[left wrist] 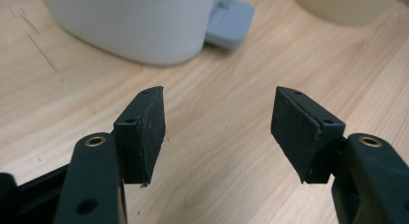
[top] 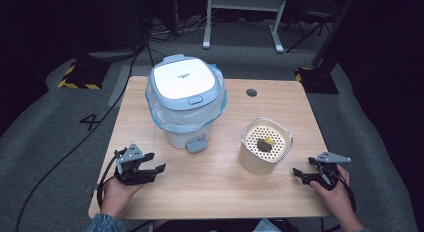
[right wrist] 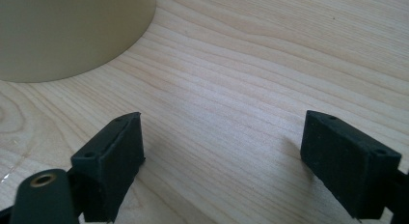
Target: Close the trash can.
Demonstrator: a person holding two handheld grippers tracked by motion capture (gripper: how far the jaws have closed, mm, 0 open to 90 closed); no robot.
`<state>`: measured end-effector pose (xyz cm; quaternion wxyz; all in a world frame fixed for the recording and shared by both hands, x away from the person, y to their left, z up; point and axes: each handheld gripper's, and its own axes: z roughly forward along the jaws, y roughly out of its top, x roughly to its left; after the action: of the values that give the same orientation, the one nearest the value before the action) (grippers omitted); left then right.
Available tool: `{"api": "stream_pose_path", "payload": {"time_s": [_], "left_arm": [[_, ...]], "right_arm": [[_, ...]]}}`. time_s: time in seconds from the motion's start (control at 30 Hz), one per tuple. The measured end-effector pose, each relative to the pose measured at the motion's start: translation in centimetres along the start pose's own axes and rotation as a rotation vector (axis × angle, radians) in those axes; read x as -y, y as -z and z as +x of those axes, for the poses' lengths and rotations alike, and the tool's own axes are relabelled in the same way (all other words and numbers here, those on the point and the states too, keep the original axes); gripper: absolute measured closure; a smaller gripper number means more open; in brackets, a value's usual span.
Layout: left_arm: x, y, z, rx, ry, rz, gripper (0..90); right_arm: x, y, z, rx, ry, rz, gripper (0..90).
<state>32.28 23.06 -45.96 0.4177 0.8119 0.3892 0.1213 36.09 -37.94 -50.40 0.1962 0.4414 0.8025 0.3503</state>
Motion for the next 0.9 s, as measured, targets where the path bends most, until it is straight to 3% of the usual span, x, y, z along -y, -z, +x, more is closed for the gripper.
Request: {"api": "stream_pose_path", "payload": {"time_s": [0.17, 0.33, 0.53, 0.6, 0.7, 0.8, 0.9], "left_arm": [[0.9, -0.9, 0.1, -0.016, -0.015, 0.088, 37.3], [1.5, -1.7, 0.2, -0.037, -0.019, 0.143, 36.7], [2.0, -2.6, 0.4, -0.056, -0.065, 0.216, 34.3], [2.2, -2.8, 0.4, -0.068, -0.106, 0.211, 31.6], [2.3, -3.1, 0.5, -0.07, -0.084, 0.191, 27.8], [2.9, -3.5, 1.0, -0.066, -0.092, 0.135, 14.5], [2.8, -3.5, 1.2, -0.069, -0.082, 0.133, 14.0]], "right_arm": [[0.0, 0.0, 0.0, 0.0, 0.0, 0.0, 15.5], [0.0, 0.0, 0.0, 0.0, 0.0, 0.0, 15.5], [0.0, 0.0, 0.0, 0.0, 0.0, 0.0, 15.5], [0.0, 0.0, 0.0, 0.0, 0.0, 0.0, 15.5], [0.0, 0.0, 0.0, 0.0, 0.0, 0.0, 15.5], [0.0, 0.0, 0.0, 0.0, 0.0, 0.0, 15.5], [0.0, 0.0, 0.0, 0.0, 0.0, 0.0, 15.5]]}}
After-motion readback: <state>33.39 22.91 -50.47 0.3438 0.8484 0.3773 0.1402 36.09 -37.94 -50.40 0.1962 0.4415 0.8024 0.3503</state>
